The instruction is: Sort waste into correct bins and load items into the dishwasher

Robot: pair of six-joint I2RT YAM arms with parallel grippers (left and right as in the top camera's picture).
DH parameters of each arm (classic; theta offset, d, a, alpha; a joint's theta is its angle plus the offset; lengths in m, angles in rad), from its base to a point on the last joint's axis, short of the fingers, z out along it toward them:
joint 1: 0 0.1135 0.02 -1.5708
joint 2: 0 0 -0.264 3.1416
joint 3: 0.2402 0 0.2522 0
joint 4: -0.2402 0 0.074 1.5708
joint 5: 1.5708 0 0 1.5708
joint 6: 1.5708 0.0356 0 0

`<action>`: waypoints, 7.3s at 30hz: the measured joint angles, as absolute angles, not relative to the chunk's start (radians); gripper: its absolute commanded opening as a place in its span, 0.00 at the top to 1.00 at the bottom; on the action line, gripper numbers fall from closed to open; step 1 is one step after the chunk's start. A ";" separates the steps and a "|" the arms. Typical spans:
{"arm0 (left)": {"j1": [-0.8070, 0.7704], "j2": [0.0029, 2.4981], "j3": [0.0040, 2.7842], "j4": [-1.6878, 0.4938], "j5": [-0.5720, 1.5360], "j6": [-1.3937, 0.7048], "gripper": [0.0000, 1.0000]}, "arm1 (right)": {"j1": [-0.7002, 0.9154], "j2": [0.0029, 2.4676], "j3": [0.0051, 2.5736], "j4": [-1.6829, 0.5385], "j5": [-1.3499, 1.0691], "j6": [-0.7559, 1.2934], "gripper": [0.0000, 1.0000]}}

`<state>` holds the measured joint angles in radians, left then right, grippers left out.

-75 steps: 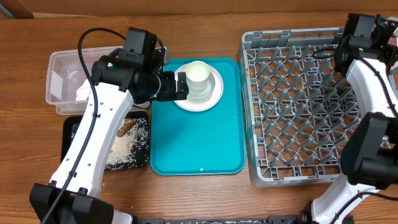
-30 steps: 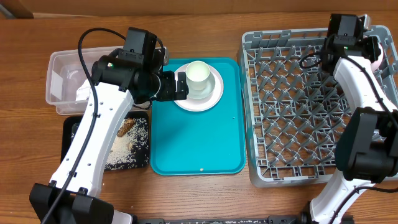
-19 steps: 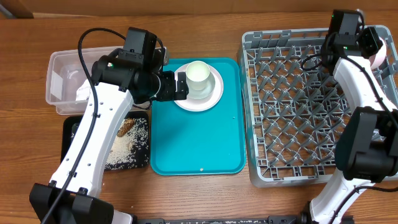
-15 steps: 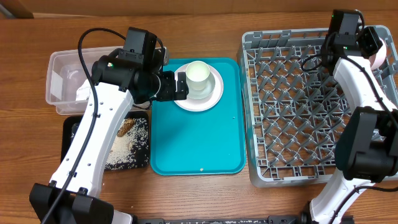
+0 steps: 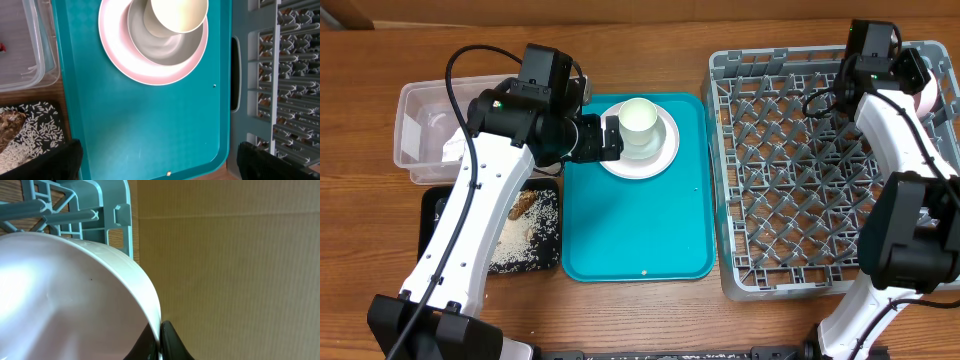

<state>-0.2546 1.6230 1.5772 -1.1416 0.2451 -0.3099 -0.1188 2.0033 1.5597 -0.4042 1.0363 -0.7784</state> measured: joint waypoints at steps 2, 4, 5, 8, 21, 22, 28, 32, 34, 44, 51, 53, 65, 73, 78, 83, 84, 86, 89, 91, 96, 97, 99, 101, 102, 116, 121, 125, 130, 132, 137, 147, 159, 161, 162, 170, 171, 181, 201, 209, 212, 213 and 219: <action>-0.255 1.623 1.577 -1.142 0.245 -0.310 0.00 | -0.117 2.003 1.560 -0.405 1.036 -0.778 0.96; -0.255 1.623 1.577 -1.142 0.245 -0.310 0.00 | -0.116 2.003 1.560 -0.405 1.037 -0.778 0.96; -0.255 1.623 1.577 -1.142 0.245 -0.310 0.00 | -0.115 2.003 1.560 -0.406 1.037 -0.778 0.96; -0.255 1.623 1.577 -1.142 0.245 -0.310 0.00 | -0.111 2.003 1.560 -0.414 1.040 -0.771 0.94; -0.255 1.623 1.577 -1.142 0.245 -0.310 0.00 | -0.008 2.005 1.560 -0.527 1.005 -0.720 0.61; -0.255 1.623 1.577 -1.142 0.245 -0.310 0.00 | 0.000 2.005 1.560 -0.530 1.001 -0.719 0.58; -0.255 1.623 1.577 -1.142 0.245 -0.310 0.00 | 0.036 2.005 1.560 -0.535 0.994 -0.711 0.43; -0.255 1.623 1.577 -1.142 0.245 -0.310 0.00 | 0.054 2.005 1.560 -0.535 0.994 -0.711 0.36; -0.255 1.623 1.577 -1.142 0.245 -0.310 0.00 | 0.065 2.005 1.560 -0.535 0.994 -0.710 0.35; -0.255 1.623 1.577 -1.142 0.245 -0.310 0.00 | 0.091 2.004 1.560 -0.631 0.866 -0.563 0.29; -0.255 1.623 1.577 -1.142 0.245 -0.310 0.00 | 0.073 1.951 1.560 -0.755 0.537 -0.348 0.32; -0.255 1.623 1.577 -1.142 0.245 -0.310 0.00 | 0.072 1.931 1.560 -0.790 0.454 -0.291 0.32; -0.255 1.623 1.577 -1.142 0.245 -0.310 0.00 | 0.105 1.908 1.560 -0.958 0.067 -0.055 0.31; -0.255 1.623 1.577 -1.122 0.245 -0.310 0.00 | 0.105 1.903 1.567 -0.981 0.004 0.086 0.28; -0.255 1.623 1.577 -1.000 0.249 -0.344 0.01 | 0.102 1.856 1.609 -1.050 -0.015 0.112 0.24; -0.264 1.628 1.578 -0.935 0.250 -0.433 0.36 | 0.089 1.728 1.645 -1.074 -0.021 0.120 0.20; -0.269 1.635 1.578 -0.915 0.249 -0.444 0.43 | 0.086 1.699 1.650 -1.081 -0.022 0.123 0.18; -0.273 1.661 1.579 -0.881 0.245 -0.470 0.51 | 0.086 1.656 1.656 -1.096 -0.022 0.126 0.16; -0.275 1.730 1.580 -0.823 0.232 -0.498 0.52 | 0.086 1.622 1.658 -1.126 -0.023 0.128 0.15; -0.275 1.790 1.580 -0.786 0.226 -0.510 0.52 | 0.086 1.622 1.658 -1.152 -0.023 0.128 0.16; -0.275 1.920 1.580 -0.712 0.219 -0.534 0.53 | 0.086 1.628 1.658 -1.177 -0.022 0.127 0.16; -0.275 1.939 1.580 -0.702 0.219 -0.543 0.53 | 0.086 1.628 1.658 -1.179 -0.022 0.128 0.16; -0.275 1.972 1.580 -0.683 0.215 -0.556 0.53 | 0.086 1.628 1.658 -1.182 -0.023 0.127 0.16; -0.276 1.995 1.580 -0.664 0.215 -0.565 0.53 | 0.086 1.628 1.658 -1.184 -0.023 0.128 0.16; -0.278 2.003 1.580 -0.657 0.215 -0.571 0.54 | 0.086 1.628 1.658 -1.185 -0.023 0.128 0.16; -0.300 2.032 1.580 -0.663 0.212 -0.601 0.96 | 0.086 1.628 1.658 -1.209 -0.022 0.127 0.16; -0.300 2.032 1.580 -0.693 0.204 -0.601 0.96 | 0.086 1.628 1.658 -1.213 -0.022 0.126 0.22; -0.293 2.032 1.589 -0.722 0.237 -0.600 0.96 | 0.086 1.628 1.659 -1.209 -0.022 0.135 0.23; -0.251 2.032 1.692 -0.793 0.412 -0.589 0.96 | 0.086 1.628 1.692 -1.248 -0.030 0.147 0.16; -0.222 2.031 1.754 -0.820 0.522 -0.575 0.96 | 0.086 1.626 1.720 -1.265 -0.056 0.149 0.13; -0.145 2.021 1.824 -0.876 0.877 -0.527 0.96 | 0.084 1.588 1.764 -1.272 -0.271 0.051 0.00; -0.124 2.020 1.826 -0.921 1.400 -0.414 0.96 | 0.085 1.525 1.779 -1.282 -0.836 -0.253 0.00; -0.292 2.020 1.826 -0.902 1.542 -0.388 0.96 | 0.084 1.525 1.779 -1.283 -0.908 -0.308 0.00; -0.300 2.020 1.826 -0.902 1.542 -0.388 0.96 | 0.084 1.525 1.779 -1.283 -0.895 -0.310 0.00; -0.302 2.020 1.826 -0.902 1.544 -0.387 0.96 | 0.085 1.525 1.779 -1.283 -0.882 -0.311 0.00; -0.301 2.020 1.826 -0.902 1.550 -0.388 0.96 | 0.085 1.525 1.779 -1.308 -0.825 -0.314 0.07; -0.301 2.020 1.826 -0.902 1.551 -0.388 0.96 | 0.086 1.525 1.779 -1.317 -0.824 -0.316 0.08; -0.301 2.020 1.826 -0.902 1.553 -0.388 0.96 | 0.106 1.525 1.728 -1.339 -0.833 -0.316 0.19; -0.295 2.020 1.826 -0.902 1.563 -0.388 0.96 | 0.105 1.525 1.721 -1.310 -0.900 -0.322 0.52; -0.295 2.020 1.826 -0.913 1.563 -0.388 0.96 | 0.105 1.525 1.721 -1.302 -0.903 -0.317 0.51; -0.295 2.020 1.826 -0.914 1.563 -0.388 0.96 | 0.105 1.525 1.721 -1.301 -0.905 -0.290 0.51; -0.295 2.020 1.826 -0.914 1.563 -0.388 0.96 | 0.105 1.525 1.721 -1.301 -0.906 -0.283 0.51; -0.299 2.020 1.826 -0.918 1.563 -0.389 0.96 | 0.105 1.525 1.721 -1.295 -0.909 -0.216 0.50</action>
<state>-0.2989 2.0197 1.8259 -0.9180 1.5631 -0.3889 0.1051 1.5249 1.7210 -1.2953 -0.9092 -0.2161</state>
